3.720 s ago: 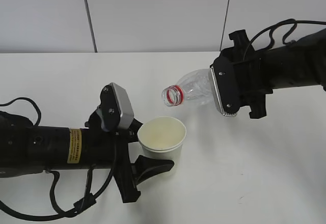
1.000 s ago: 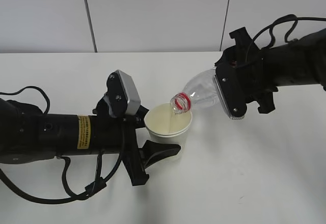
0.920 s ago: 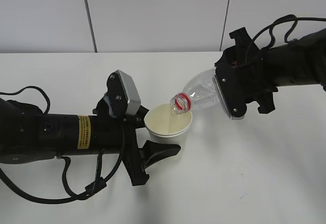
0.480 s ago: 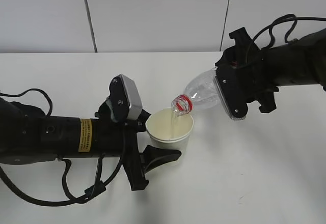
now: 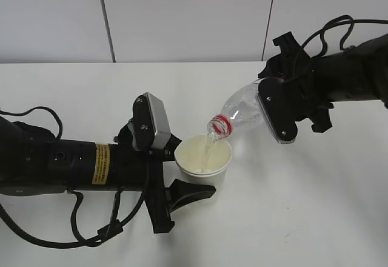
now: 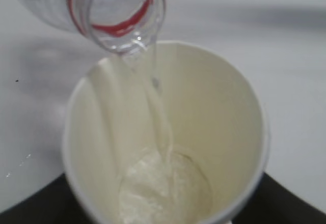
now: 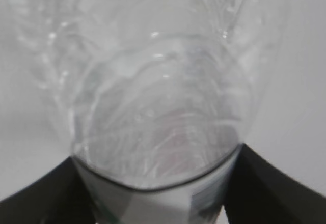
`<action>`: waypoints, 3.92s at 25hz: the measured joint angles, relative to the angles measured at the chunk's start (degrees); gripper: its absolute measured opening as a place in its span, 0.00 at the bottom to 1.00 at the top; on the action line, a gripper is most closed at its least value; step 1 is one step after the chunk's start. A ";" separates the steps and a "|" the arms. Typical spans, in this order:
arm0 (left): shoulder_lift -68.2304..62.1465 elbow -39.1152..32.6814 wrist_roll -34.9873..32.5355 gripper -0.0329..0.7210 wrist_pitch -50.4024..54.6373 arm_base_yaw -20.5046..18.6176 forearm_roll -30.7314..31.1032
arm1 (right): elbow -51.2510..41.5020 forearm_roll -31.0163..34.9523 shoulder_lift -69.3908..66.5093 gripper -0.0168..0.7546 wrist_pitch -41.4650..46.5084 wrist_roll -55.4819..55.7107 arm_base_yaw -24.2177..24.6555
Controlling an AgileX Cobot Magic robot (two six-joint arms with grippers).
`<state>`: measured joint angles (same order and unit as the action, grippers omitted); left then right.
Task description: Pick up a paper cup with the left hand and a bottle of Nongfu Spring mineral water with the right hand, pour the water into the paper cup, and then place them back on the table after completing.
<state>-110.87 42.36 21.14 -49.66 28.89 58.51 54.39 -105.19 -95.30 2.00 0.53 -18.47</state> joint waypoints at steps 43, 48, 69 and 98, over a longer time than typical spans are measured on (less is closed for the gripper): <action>0.00 0.00 0.00 0.63 0.43 0.00 1.20 | 0.00 0.10 0.00 0.62 0.57 -2.38 0.00; 0.00 0.00 0.00 0.63 0.43 0.00 1.20 | 0.00 0.10 0.00 0.62 0.61 -2.38 0.00; 0.00 0.00 0.00 0.63 0.62 0.00 1.25 | 0.00 0.10 0.00 0.62 0.70 -2.42 0.00; -0.22 0.00 0.00 0.63 1.93 0.00 -10.21 | 0.04 1.62 0.00 0.62 -6.42 50.99 0.00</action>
<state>-111.09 42.36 21.14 -47.74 28.89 48.30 54.42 -103.58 -95.30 -4.42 51.53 -18.47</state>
